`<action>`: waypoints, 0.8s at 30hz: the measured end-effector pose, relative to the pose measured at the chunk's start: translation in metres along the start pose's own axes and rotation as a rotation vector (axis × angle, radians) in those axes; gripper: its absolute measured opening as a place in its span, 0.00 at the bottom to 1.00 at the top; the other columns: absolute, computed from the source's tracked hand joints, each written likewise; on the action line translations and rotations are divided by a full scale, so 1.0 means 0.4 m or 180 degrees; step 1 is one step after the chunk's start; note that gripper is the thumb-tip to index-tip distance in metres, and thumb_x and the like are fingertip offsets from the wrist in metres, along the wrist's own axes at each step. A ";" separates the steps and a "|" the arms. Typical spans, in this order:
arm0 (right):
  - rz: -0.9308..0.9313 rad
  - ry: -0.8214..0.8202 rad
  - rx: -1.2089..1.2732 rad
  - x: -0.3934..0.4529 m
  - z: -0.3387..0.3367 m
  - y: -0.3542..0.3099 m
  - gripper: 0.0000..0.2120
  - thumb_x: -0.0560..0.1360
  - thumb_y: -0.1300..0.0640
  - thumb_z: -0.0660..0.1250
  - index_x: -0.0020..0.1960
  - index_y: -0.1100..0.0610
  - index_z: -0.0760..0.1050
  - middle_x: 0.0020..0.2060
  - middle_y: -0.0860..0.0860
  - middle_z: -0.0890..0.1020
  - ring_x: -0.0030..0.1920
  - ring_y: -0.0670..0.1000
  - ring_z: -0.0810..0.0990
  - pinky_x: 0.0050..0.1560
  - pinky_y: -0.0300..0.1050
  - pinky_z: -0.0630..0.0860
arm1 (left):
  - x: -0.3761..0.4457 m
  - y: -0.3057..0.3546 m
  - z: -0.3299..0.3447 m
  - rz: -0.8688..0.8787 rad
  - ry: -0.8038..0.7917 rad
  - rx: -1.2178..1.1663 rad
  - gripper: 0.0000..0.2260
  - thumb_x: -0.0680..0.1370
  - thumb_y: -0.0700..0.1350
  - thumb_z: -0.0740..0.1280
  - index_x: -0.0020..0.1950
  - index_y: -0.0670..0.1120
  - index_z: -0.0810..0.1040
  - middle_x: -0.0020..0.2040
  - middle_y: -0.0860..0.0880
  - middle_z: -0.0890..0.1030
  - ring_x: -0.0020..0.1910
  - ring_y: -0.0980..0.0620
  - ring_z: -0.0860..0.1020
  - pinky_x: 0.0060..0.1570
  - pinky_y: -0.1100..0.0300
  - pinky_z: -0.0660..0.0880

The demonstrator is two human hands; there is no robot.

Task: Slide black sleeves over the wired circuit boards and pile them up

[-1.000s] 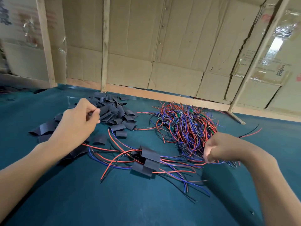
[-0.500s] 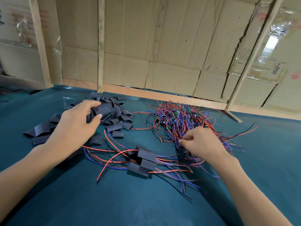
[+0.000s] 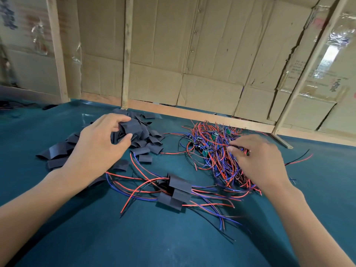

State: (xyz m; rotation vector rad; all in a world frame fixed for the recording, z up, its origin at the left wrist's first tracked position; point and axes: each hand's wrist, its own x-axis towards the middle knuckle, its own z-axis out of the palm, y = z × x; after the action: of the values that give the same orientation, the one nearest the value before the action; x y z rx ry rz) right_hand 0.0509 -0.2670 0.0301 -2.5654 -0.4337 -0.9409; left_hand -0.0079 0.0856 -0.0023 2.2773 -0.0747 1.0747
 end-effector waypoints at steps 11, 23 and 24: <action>0.0647 -0.0462 0.0508 0.016 0.008 0.059 0.35 0.72 0.65 0.75 0.75 0.49 0.69 0.45 0.47 0.81 0.44 0.47 0.79 0.50 0.35 0.66 | -0.007 -0.001 0.006 0.0278 -0.0132 0.0180 0.17 0.75 0.44 0.72 0.63 0.53 0.77 0.60 0.56 0.78 0.55 0.57 0.76 0.61 0.63 0.68; 0.0446 0.0272 0.1284 0.011 0.003 0.069 0.39 0.71 0.69 0.70 0.74 0.42 0.64 0.44 0.40 0.80 0.44 0.44 0.78 0.51 0.44 0.77 | -0.006 0.002 0.003 0.0467 -0.0082 0.0198 0.16 0.74 0.40 0.73 0.61 0.50 0.78 0.61 0.54 0.78 0.59 0.57 0.75 0.64 0.69 0.65; 0.0373 0.0377 0.1366 0.009 0.001 0.068 0.37 0.71 0.69 0.70 0.73 0.42 0.66 0.44 0.40 0.80 0.43 0.45 0.78 0.53 0.44 0.77 | -0.007 0.003 0.003 0.0483 -0.0069 0.0202 0.16 0.74 0.40 0.73 0.61 0.50 0.78 0.61 0.54 0.78 0.60 0.57 0.75 0.65 0.70 0.64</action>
State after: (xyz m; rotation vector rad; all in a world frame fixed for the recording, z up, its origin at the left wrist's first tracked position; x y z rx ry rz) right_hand 0.0648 -0.2904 0.0255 -2.1130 -0.3970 -0.8467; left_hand -0.0093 0.0833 -0.0040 2.3716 -0.2287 1.1440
